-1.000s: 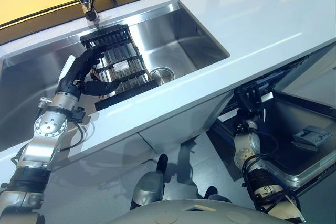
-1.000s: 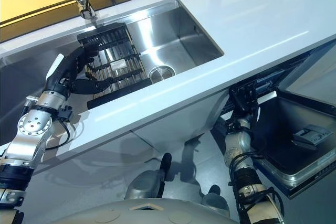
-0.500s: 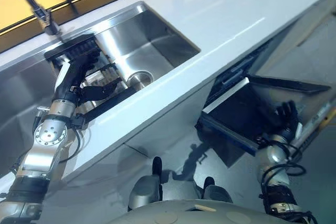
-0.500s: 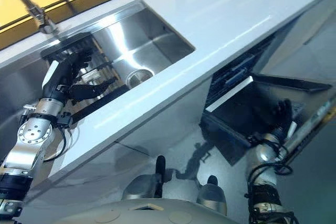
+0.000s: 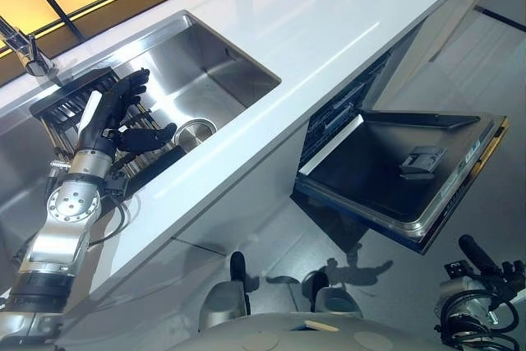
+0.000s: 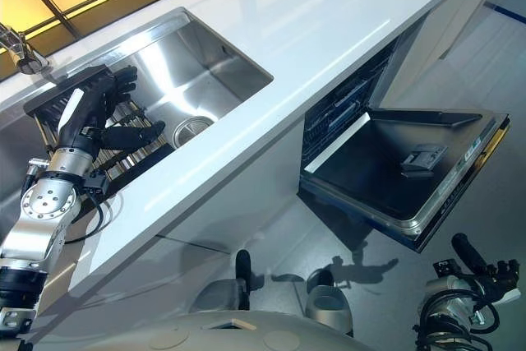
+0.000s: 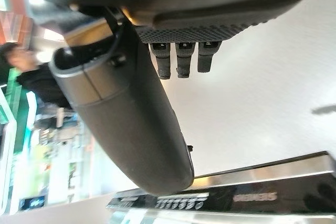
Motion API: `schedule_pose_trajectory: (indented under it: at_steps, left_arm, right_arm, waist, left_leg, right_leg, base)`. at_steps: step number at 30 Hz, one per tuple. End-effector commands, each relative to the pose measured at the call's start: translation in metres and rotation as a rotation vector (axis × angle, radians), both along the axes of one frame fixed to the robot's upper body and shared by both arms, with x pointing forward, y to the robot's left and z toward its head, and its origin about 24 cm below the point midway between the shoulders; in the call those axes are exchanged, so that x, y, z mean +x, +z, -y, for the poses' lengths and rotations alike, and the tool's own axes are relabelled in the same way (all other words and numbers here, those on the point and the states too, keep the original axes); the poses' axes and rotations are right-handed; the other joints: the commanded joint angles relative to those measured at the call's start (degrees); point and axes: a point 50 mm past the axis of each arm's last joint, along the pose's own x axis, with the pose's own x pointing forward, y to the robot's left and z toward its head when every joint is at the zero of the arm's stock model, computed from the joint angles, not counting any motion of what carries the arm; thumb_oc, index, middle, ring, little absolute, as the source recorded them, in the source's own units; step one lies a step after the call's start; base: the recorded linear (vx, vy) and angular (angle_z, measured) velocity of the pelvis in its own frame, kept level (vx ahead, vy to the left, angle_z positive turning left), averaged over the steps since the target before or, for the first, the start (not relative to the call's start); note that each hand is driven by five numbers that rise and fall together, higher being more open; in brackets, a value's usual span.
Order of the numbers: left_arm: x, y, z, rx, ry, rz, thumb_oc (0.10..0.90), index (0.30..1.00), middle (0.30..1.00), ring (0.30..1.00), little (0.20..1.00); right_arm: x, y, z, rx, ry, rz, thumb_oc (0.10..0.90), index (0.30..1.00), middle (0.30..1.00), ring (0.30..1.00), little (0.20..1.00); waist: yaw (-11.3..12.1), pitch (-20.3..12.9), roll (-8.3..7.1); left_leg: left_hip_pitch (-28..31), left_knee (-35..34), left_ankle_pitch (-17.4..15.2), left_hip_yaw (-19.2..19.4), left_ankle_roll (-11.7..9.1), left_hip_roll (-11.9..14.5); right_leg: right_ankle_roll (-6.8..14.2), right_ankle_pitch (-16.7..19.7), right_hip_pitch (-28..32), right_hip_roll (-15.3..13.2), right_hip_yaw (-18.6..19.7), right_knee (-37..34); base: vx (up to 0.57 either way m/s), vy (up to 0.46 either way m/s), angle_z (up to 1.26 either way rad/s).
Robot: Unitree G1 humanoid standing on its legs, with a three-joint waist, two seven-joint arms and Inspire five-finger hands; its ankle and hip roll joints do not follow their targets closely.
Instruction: Pick up plates and place into dishwasher.
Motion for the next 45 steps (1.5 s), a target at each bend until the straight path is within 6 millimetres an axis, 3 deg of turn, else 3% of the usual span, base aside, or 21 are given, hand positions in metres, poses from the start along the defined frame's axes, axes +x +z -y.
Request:
schedule_pose_trajectory:
  at_steps: [1, 9, 13, 22, 27, 31, 33, 36, 38, 40, 42, 43, 45]
  left_arm:
    - [0.014, 0.064, 0.008, 0.055, -0.036, 0.271, 0.8, 0.9, 0.9, 0.9, 0.9]
    - [0.014, 0.062, 0.006, 0.055, -0.048, 0.259, 0.8, 0.9, 0.9, 0.9, 0.9]
    - [0.013, 0.059, 0.005, 0.054, -0.055, 0.248, 0.8, 0.9, 0.9, 0.9, 0.9]
    - [0.013, 0.061, 0.012, 0.052, -0.078, 0.268, 0.8, 0.9, 0.9, 0.9, 0.9]
    - [0.016, 0.065, 0.015, 0.033, -0.093, 0.304, 0.8, 0.9, 0.9, 0.9, 0.9]
    - [0.018, 0.064, 0.016, 0.02, -0.079, 0.34, 0.8, 0.9, 0.9, 0.9, 0.9]
    - [0.018, 0.064, 0.015, 0.017, -0.075, 0.348, 0.8, 0.9, 0.9, 0.9, 0.9]
    - [0.018, 0.066, 0.014, 0.023, -0.068, 0.351, 0.8, 0.9, 0.9, 0.9, 0.9]
    - [0.017, 0.064, 0.012, 0.028, -0.061, 0.342, 0.8, 0.9, 0.9, 0.9, 0.9]
    - [0.016, 0.059, 0.008, 0.025, -0.043, 0.331, 0.8, 0.9, 0.9, 0.9, 0.9]
    - [0.015, 0.056, 0.004, 0.025, -0.036, 0.318, 0.8, 0.9, 0.9, 0.9, 0.9]
    - [0.015, 0.056, 0.004, 0.026, -0.035, 0.317, 0.8, 0.9, 0.9, 0.9, 0.9]
    - [0.014, 0.053, -0.001, 0.033, -0.033, 0.294, 0.8, 0.9, 0.9, 0.9, 0.9]
  right_arm:
    - [0.028, 0.039, 0.031, -0.116, 0.105, 0.196, 0.8, 0.9, 0.9, 0.9, 0.9]
    - [0.039, 0.019, 0.013, 0.199, 0.261, 0.555, 0.8, 0.9, 0.9, 0.9, 0.9]
    - [0.042, 0.018, 0.009, 0.246, 0.307, 0.613, 0.8, 0.9, 0.9, 0.9, 0.9]
    - [0.077, 0.043, 0.011, 0.212, 0.484, 0.589, 0.8, 0.9, 0.9, 0.9, 0.9]
    - [0.113, 0.068, -0.006, 0.224, 0.592, 0.764, 0.8, 0.9, 0.9, 0.9, 0.9]
    - [0.15, 0.102, -0.047, 0.287, 0.758, 1.094, 0.8, 0.9, 0.9, 0.9, 0.9]
    - [0.159, 0.112, -0.06, 0.299, 0.821, 1.177, 0.8, 0.9, 0.9, 0.9, 0.9]
    - [0.175, 0.143, -0.1, 0.34, 1.026, 1.389, 0.8, 0.9, 0.9, 0.9, 0.9]
    - [0.179, 0.159, -0.124, 0.353, 1.135, 1.476, 0.8, 0.9, 0.9, 0.9, 0.9]
    - [0.181, 0.19, -0.168, 0.355, 1.359, 1.577, 0.8, 0.9, 0.9, 0.9, 0.9]
    - [0.179, 0.207, -0.19, 0.35, 1.471, 1.602, 0.8, 0.9, 0.9, 0.9, 0.9]
    - [0.179, 0.208, -0.191, 0.349, 1.478, 1.603, 0.8, 0.9, 0.9, 0.9, 0.9]
    - [0.174, 0.225, -0.218, 0.33, 1.598, 1.593, 0.8, 0.9, 0.9, 0.9, 0.9]
  waist:
    - [2.29, -1.75, 0.17]
    - [3.52, -1.16, 2.47]
    - [3.84, -1.15, 3.52]
    - [4.83, 0.88, 6.75]
    - [5.05, 3.94, 8.45]
    - [5.05, 7.06, 8.42]
    - [5.07, 7.83, 8.34]
    - [5.23, 9.38, 7.8]
    - [5.46, 9.68, 7.54]
    - [5.69, 10.36, 7.49]
    - [5.86, 10.59, 7.31]
    - [5.86, 10.6, 7.24]
    - [6.22, 10.78, 6.82]
  left_leg:
    - [-4.35, 5.18, -6.98, 1.22, 2.05, -6.53]
    - [-6.63, 6.4, -5.56, -0.05, 0.75, -6.8]
    - [-6.86, 6.45, -5.05, -0.59, 0.44, -7.24]
    - [-9.27, 9.5, -4.95, -1.67, -0.06, -7.73]
    - [-12.0, 13.84, -5.93, -1.4, 0.12, -7.98]
    - [-16.08, 20.2, -8.19, -0.18, 0.7, -8.55]
    - [-17.13, 22.01, -8.82, 0.24, 0.89, -8.53]
    - [-19.2, 26.11, -10.24, 1.36, 1.21, -8.31]
    - [-19.74, 27.44, -10.13, 1.86, 1.19, -8.05]
    - [-20.97, 30.12, -9.91, 2.75, 1.32, -7.41]
    - [-21.83, 31.81, -10.16, 3.03, 1.54, -7.22]
    - [-21.93, 32.0, -10.25, 3.08, 1.56, -7.22]
    - [-22.73, 34.01, -10.37, 3.16, 1.89, -7.25]
  right_leg:
    - [-4.15, -4.36, -3.83, 5.33, -4.84, 5.98]
    - [-5.11, -6.06, -4.29, 4.86, -6.2, 8.12]
    - [-5.14, -6.24, -4.35, 4.59, -6.49, 8.51]
    - [-5.66, -8.39, -6.51, 2.3, -7.34, 13.51]
    - [-6.42, -10.8, -9.98, 0.18, -8.17, 20.81]
    - [-7.16, -13.46, -15.11, -1.82, -8.33, 29.52]
    - [-7.43, -13.96, -16.36, -2.13, -8.22, 31.59]
    - [-8.15, -15.02, -18.08, -2.73, -8.09, 35.52]
    - [-8.26, -14.76, -17.96, -2.92, -8.21, 35.62]
    - [-8.67, -15.24, -18.25, -3.23, -8.35, 37.73]
    - [-8.92, -15.89, -18.82, -3.48, -8.11, 39.69]
    - [-8.93, -16.01, -18.93, -3.52, -8.04, 39.93]
    - [-9.42, -16.75, -19.28, -3.59, -7.85, 42.28]
  base:
    - [-0.04, -0.054, -0.05]
    - [-0.01, -0.016, 0.0]
    - [0.01, 0.026, 0.05]
    - [-0.02, 0.07, 0.07]
    - [-0.07, 0.091, -0.01]
    - [-0.06, 0.091, -0.07]
    - [-0.04, 0.056, -0.05]
    - [0.03, 0.052, -0.24]
    - [0.11, 0.046, -0.43]
    - [0.15, 0.064, -0.15]
    - [0.11, 0.039, -0.12]
    - [0.12, 0.037, -0.28]
    - [0.16, 0.046, -0.39]
